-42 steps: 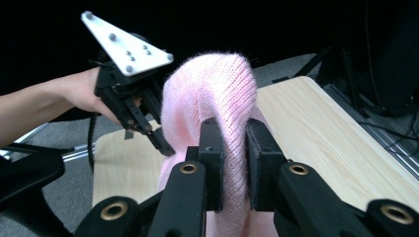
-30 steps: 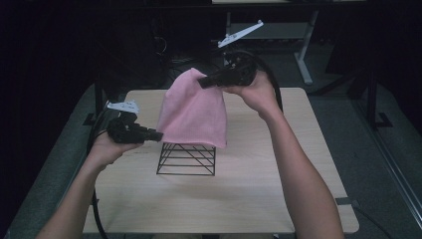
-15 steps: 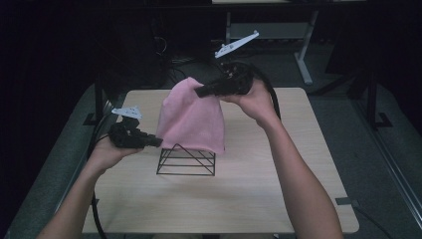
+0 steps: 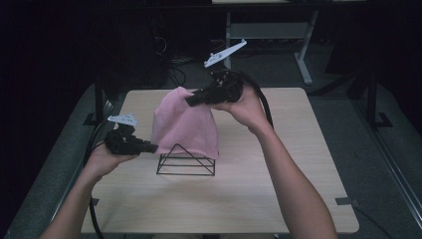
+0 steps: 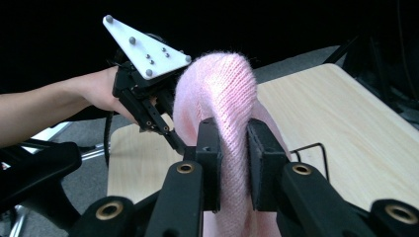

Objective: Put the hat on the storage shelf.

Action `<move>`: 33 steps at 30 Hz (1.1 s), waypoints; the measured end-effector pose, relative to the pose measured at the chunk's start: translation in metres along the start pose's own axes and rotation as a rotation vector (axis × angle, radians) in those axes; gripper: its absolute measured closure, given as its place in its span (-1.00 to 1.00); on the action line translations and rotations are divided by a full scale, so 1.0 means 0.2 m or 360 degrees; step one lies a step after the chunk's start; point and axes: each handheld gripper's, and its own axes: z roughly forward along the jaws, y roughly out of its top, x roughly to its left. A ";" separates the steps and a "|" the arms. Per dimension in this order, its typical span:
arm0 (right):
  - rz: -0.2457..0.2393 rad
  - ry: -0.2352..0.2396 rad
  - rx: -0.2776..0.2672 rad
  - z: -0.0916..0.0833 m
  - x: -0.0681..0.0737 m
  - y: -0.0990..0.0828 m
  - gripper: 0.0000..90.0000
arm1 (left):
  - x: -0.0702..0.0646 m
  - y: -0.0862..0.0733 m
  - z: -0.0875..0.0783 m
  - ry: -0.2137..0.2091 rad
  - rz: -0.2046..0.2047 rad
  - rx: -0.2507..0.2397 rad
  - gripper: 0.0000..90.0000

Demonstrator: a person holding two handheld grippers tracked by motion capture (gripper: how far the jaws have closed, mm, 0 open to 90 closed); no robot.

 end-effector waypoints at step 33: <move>-0.0023 0.0113 0.0092 0.13 0.04 -0.14 0.68 | 0.02 -0.14 0.08 0.0069 -0.0016 0.0079 0.83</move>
